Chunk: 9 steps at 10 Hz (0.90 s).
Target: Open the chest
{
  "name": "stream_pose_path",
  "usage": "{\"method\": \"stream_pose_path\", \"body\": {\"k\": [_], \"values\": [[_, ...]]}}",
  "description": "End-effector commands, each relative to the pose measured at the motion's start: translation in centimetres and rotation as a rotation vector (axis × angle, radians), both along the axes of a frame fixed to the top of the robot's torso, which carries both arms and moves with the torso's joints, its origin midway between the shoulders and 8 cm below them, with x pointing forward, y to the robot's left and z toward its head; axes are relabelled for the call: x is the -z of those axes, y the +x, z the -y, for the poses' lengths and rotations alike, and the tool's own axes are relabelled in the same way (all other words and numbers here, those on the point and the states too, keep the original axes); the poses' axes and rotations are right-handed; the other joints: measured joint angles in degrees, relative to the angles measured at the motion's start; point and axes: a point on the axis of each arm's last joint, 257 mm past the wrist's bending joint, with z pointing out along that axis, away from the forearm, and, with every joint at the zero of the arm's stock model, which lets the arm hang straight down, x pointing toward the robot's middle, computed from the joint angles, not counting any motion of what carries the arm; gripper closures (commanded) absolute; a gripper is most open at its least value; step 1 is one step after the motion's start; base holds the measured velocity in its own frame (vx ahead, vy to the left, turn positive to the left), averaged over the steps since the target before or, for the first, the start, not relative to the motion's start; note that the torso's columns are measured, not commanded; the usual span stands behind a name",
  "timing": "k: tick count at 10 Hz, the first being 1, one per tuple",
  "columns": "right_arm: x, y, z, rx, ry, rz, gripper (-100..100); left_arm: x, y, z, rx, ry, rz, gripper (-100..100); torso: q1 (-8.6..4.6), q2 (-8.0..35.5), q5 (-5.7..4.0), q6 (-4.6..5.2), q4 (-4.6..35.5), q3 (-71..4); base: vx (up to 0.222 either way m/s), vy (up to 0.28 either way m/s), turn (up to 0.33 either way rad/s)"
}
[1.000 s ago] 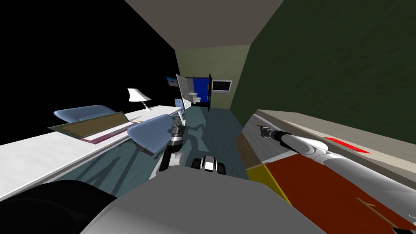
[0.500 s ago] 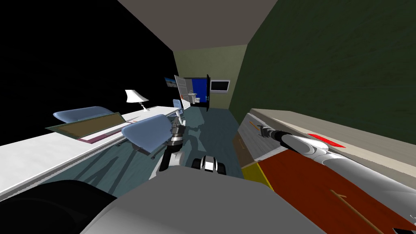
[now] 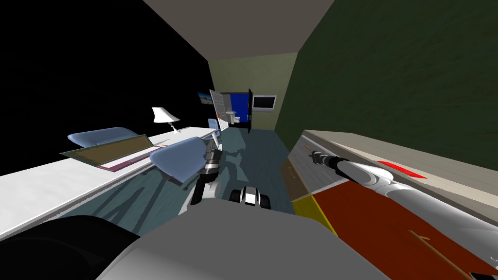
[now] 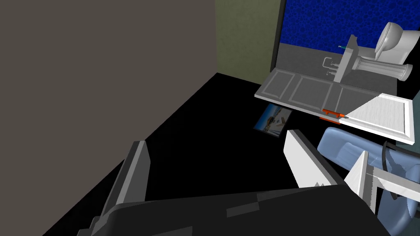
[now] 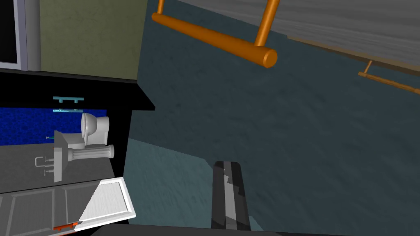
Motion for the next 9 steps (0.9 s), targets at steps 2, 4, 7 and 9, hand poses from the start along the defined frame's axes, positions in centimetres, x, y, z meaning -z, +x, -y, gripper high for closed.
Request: {"method": "stream_pose_path", "body": {"k": [2, 4, 7, 9], "values": [[-0.03, 0.02, 0.00, 0.002, 0.003, 0.000, 100, 0.00, 0.00, 0.00, 0.000, 0.000, 0.000, 0, -0.26, -0.1, -0.08, 0.01, 0.0, 0.0, 0.003, 0.144, 0.003], [0.04, -0.03, 0.01, 0.001, 0.001, -0.001, -100, 0.00, 0.00, -0.02, 0.000, 0.001, 0.000, 0, -1.09, -0.1, -0.32, 0.05, 0.0, -0.1, 0.014, -0.130, -0.005], [0.13, -0.12, 0.06, -0.001, -0.003, -0.003, -100, 0.01, 0.00, -0.03, 0.000, 0.001, 0.000, 0, -0.37, 0.0, -0.12, 0.01, 0.0, 0.0, 0.018, -0.205, -0.007], [0.14, -0.13, 0.06, -0.001, -0.004, -0.003, -100, 0.01, 0.00, -0.02, 0.000, 0.001, 0.000, 0, -0.13, 0.0, -0.04, 0.00, 0.0, 0.0, 0.010, -0.144, -0.002]]}}
